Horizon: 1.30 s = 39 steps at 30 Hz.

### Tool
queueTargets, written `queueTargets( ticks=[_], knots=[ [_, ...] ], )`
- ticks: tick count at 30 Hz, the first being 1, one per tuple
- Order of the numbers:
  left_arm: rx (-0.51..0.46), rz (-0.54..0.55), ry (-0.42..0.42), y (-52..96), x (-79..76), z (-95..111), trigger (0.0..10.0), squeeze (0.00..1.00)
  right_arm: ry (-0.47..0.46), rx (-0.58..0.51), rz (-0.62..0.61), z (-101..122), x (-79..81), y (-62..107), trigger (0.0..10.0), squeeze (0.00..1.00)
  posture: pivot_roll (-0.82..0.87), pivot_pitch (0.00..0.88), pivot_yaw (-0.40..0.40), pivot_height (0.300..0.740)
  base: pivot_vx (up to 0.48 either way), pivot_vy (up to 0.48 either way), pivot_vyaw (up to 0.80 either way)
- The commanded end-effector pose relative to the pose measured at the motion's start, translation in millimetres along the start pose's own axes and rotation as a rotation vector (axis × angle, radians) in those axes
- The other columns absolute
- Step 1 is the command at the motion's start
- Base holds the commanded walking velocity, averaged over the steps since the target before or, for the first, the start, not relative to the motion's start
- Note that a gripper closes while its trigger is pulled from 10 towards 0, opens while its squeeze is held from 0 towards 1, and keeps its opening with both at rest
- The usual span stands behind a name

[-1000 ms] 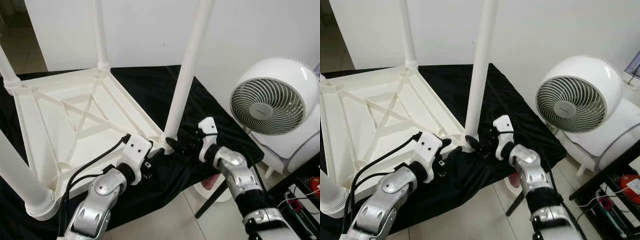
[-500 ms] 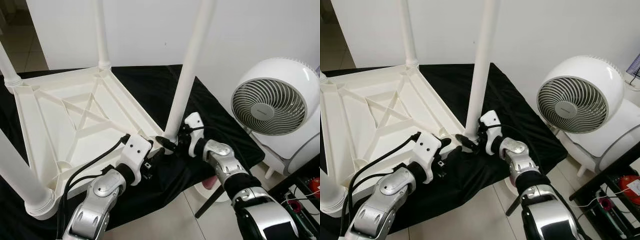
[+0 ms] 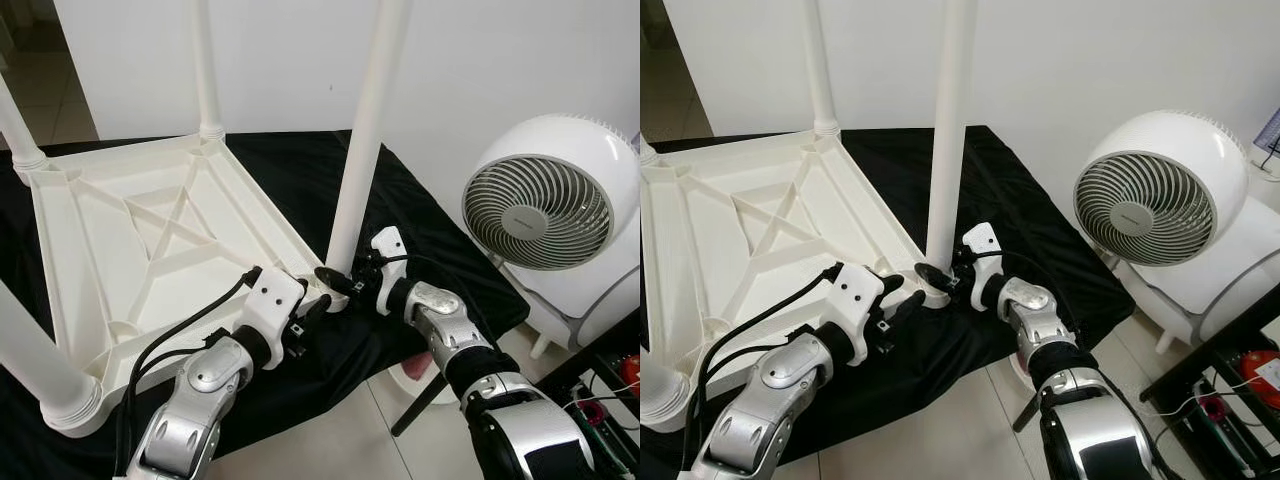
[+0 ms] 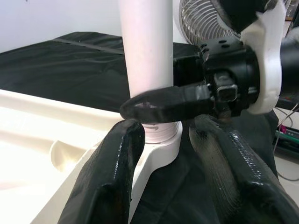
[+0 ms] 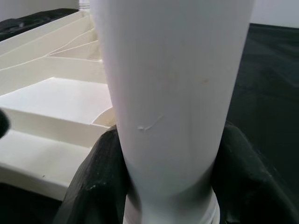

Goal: Building children table

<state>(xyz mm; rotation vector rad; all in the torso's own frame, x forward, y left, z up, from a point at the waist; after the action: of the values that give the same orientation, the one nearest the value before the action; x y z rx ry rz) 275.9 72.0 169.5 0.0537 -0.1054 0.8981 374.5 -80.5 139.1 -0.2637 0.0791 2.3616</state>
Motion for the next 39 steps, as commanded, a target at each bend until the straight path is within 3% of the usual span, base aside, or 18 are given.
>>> queueTargets(
  ticks=[1, 3, 8, 10, 12, 17, 23, 24, 26, 27, 28, 32, 35, 39],
  knots=[
    [0.006, -0.001, -0.003, -2.0, -1.4, -0.4, 10.0, 0.00, -0.010, 0.091, -0.061, -21.4, 2.9, 7.9, 0.0, 0.00, 0.12, 0.002, -0.115, 0.740, 0.000, 0.000, 0.00],
    [0.010, -0.007, 0.001, -0.9, -3.1, -1.7, 10.0, 0.00, -0.051, 0.099, -0.200, -28.1, 7.7, 9.6, 0.0, 0.00, 0.11, 0.000, -0.112, 0.740, 0.000, 0.000, 0.00],
    [0.015, -0.008, 0.005, 0.2, -4.2, -3.6, 10.0, 0.00, -0.063, 0.103, -0.282, -32.0, 14.1, 11.3, 0.0, 0.00, 0.11, 0.000, -0.113, 0.740, 0.000, 0.000, 0.00],
    [0.022, -0.009, 0.009, -0.1, -5.8, -6.1, 10.0, 0.00, -0.099, 0.113, -0.403, -37.4, 19.5, 15.4, 0.0, 0.00, 0.11, 0.000, -0.117, 0.740, 0.000, 0.000, 0.00],
    [0.024, -0.013, 0.010, -0.4, -6.8, -6.7, 10.0, 0.00, -0.106, 0.119, -0.446, -39.0, 21.6, 17.0, 0.0, 0.00, 0.11, 0.000, -0.117, 0.740, 0.000, 0.000, 0.00],
    [0.059, -0.023, 0.049, -1.3, -9.9, -13.8, 10.0, 0.00, -0.155, 0.101, -0.492, -35.0, 39.1, 11.7, 0.0, 0.00, 0.10, 0.000, -0.107, 0.740, 0.000, 0.000, 0.00],
    [0.047, -0.010, 0.069, -5.6, -10.7, -12.9, 10.0, 0.00, -0.143, 0.084, -0.478, -28.6, 45.3, 11.7, 0.0, 0.00, 0.09, 0.000, -0.104, 0.740, 0.000, 0.000, 0.00],
    [0.046, -0.004, 0.069, -6.4, -10.5, -12.4, 10.0, 0.00, -0.152, 0.093, -0.471, -28.3, 47.0, 11.5, 8.9, 0.00, 0.08, 0.000, -0.104, 0.740, 0.000, 0.000, 0.00],
    [0.046, -0.004, 0.069, -6.4, -10.5, -12.4, 10.0, 0.00, -0.152, 0.093, -0.471, -28.3, 47.0, 11.5, 8.9, 0.00, 0.08, 0.000, -0.104, 0.740, 0.000, 0.000, 0.00],
    [0.047, 0.003, 0.073, -6.6, -9.9, -12.7, 10.0, 0.00, -0.144, 0.089, -0.465, -26.6, 47.6, 11.2, 10.0, 0.00, 0.08, 0.000, -0.104, 0.740, 0.000, 0.000, 0.00],
    [0.048, 0.009, 0.069, -6.4, -9.0, -13.1, 10.0, 0.00, -0.136, 0.080, -0.464, -24.1, 47.8, 11.3, 10.0, 1.00, 0.08, 0.000, -0.104, 0.740, 0.000, 0.000, 0.00],
    [0.047, 0.017, 0.065, -6.3, -8.1, -13.1, 10.0, 0.00, -0.130, 0.066, -0.463, -20.1, 47.8, 11.5, 10.0, 1.00, 0.08, 0.000, -0.105, 0.740, 0.000, 0.000, 0.00],
    [0.038, 0.048, 0.046, -5.1, -4.2, -12.1, 10.0, 0.00, -0.127, 0.032, -0.394, -13.7, 42.7, 13.4, 10.0, 1.00, 0.09, 0.000, -0.105, 0.740, 0.000, 0.000, 0.00],
    [0.039, 0.057, 0.028, -2.7, -2.2, -12.4, 10.0, 0.00, -0.078, -0.003, -0.319, -4.5, 23.8, 20.4, 10.0, 1.00, 0.09, 0.000, -0.099, 0.740, 0.000, 0.000, 0.00]
  ],
)
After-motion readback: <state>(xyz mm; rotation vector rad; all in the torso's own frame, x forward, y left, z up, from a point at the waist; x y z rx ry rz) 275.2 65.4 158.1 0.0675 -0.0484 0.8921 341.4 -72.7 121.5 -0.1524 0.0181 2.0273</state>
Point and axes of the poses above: a point about 5 cm out from each wrist's last joint towards the gripper, its own y axis pointing back from the gripper into the wrist, its own z axis along the axis of the wrist's last joint, x = y × z, the point moved 2 cm from there along -y, pointing out of the wrist towards the gripper, and after that the axes turned 5 degrees about y, right-handed, at the moved point
